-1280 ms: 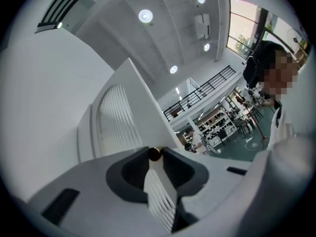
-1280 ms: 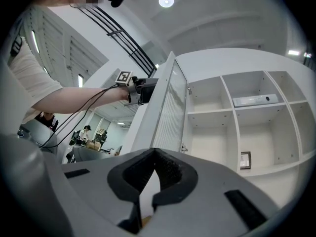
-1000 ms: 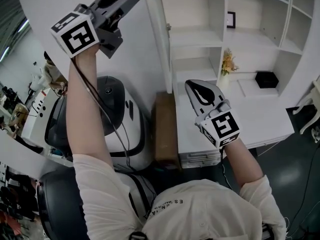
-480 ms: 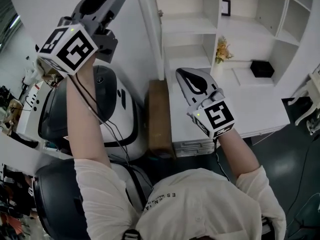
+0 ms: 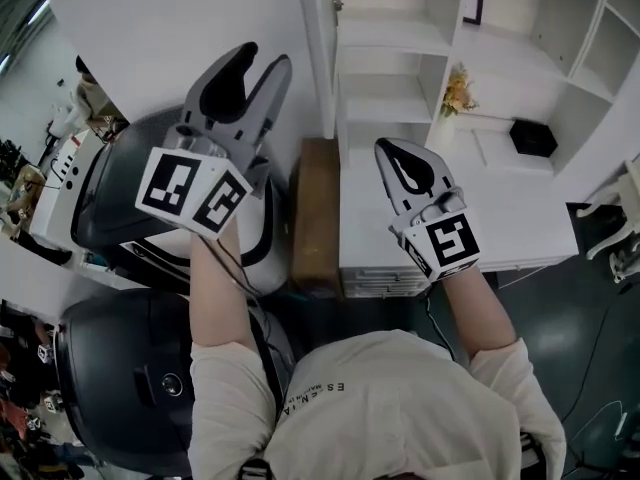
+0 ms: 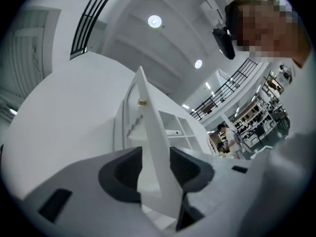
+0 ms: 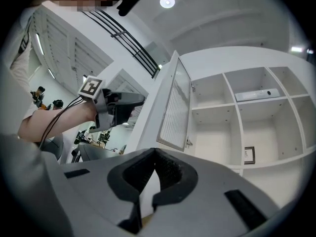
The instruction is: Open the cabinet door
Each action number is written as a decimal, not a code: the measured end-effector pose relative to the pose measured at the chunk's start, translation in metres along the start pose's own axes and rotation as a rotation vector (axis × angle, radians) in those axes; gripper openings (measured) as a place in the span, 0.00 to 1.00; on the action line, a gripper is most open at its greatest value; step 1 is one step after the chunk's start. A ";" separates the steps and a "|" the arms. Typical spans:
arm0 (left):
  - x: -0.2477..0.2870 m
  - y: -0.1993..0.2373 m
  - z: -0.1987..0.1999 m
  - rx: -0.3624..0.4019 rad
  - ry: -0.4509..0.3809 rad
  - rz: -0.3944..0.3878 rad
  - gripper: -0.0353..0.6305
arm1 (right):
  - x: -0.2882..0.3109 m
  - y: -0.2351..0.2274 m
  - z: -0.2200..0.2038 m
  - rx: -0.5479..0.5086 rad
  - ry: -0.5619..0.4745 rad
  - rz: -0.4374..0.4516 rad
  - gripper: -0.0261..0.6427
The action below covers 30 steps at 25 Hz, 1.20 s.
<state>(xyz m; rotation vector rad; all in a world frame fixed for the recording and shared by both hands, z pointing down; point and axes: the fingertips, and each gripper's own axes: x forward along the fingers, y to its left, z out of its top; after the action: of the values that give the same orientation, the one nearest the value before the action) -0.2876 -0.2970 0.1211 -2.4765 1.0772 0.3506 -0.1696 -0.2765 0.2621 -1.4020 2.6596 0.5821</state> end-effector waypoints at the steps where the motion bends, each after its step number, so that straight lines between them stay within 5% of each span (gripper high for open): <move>1: -0.008 -0.009 -0.010 -0.008 0.009 -0.002 0.31 | -0.004 -0.001 -0.003 0.001 0.000 -0.001 0.06; 11: -0.048 -0.075 -0.111 0.063 0.176 0.062 0.25 | -0.031 -0.019 -0.036 0.061 0.026 -0.024 0.06; 17: -0.053 -0.112 -0.167 -0.047 0.265 0.036 0.06 | -0.044 -0.025 -0.055 0.078 0.046 -0.020 0.06; 24: -0.041 -0.135 -0.213 -0.058 0.369 0.028 0.06 | -0.060 -0.041 -0.083 0.102 0.071 -0.030 0.06; 30: -0.022 -0.142 -0.227 -0.076 0.378 0.027 0.06 | -0.069 -0.055 -0.108 0.108 0.152 -0.047 0.06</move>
<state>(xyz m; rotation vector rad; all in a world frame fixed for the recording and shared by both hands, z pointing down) -0.1825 -0.3018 0.3689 -2.6650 1.2617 -0.0773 -0.0735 -0.2903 0.3620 -1.5304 2.7169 0.3345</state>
